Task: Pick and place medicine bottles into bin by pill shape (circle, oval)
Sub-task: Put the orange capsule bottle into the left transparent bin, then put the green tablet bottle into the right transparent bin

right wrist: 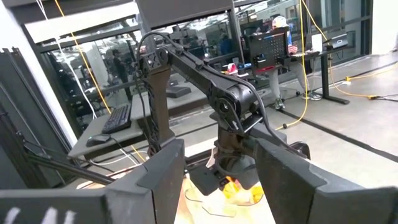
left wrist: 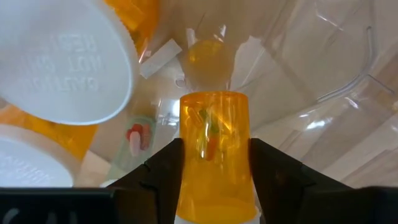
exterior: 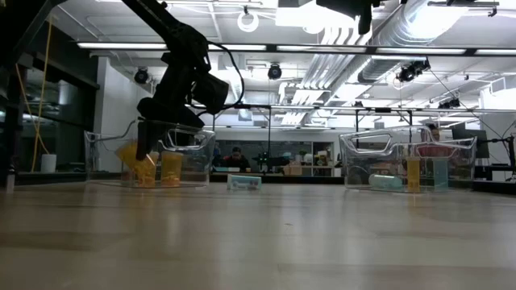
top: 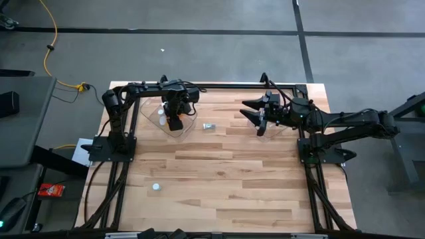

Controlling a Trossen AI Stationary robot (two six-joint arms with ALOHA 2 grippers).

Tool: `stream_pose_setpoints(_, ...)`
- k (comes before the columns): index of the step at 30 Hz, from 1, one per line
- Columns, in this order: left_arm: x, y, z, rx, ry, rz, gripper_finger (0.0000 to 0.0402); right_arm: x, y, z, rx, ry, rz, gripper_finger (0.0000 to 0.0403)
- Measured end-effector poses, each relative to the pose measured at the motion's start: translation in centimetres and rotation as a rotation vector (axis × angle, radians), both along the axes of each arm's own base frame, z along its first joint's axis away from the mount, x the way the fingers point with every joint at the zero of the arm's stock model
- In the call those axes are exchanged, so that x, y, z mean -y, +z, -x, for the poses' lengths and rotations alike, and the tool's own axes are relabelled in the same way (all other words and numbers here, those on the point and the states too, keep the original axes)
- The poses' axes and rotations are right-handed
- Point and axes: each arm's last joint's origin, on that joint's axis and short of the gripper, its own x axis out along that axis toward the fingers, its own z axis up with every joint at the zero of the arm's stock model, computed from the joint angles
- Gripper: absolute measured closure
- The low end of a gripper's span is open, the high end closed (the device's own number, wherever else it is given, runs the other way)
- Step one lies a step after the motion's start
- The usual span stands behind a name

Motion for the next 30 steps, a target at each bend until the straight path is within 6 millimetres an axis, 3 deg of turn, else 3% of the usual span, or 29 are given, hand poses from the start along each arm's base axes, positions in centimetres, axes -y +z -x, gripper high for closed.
stream_pose_setpoints(11,-0.1,0.0,0.0,-0.008,-0.02,-0.026,0.0185,0.0,-0.1,0.0,-0.007,0.004,0.0,0.0214)
stream_pose_setpoints(19,-0.1,0.3,-0.1,-0.006,-0.014,-0.011,0.017,0.0,-0.1,0.0,-0.007,0.003,0.0,0.0214)
stream_pose_setpoints(24,-0.3,3.1,-0.8,0.053,0.049,0.033,0.0169,0.0,-0.1,0.0,-0.007,0.003,0.001,0.0214)
stream_pose_setpoints(30,0.3,9.0,-0.9,0.308,0.108,-0.027,0.0169,0.0,-0.1,0.0,-0.011,-0.003,0.0,0.0214)
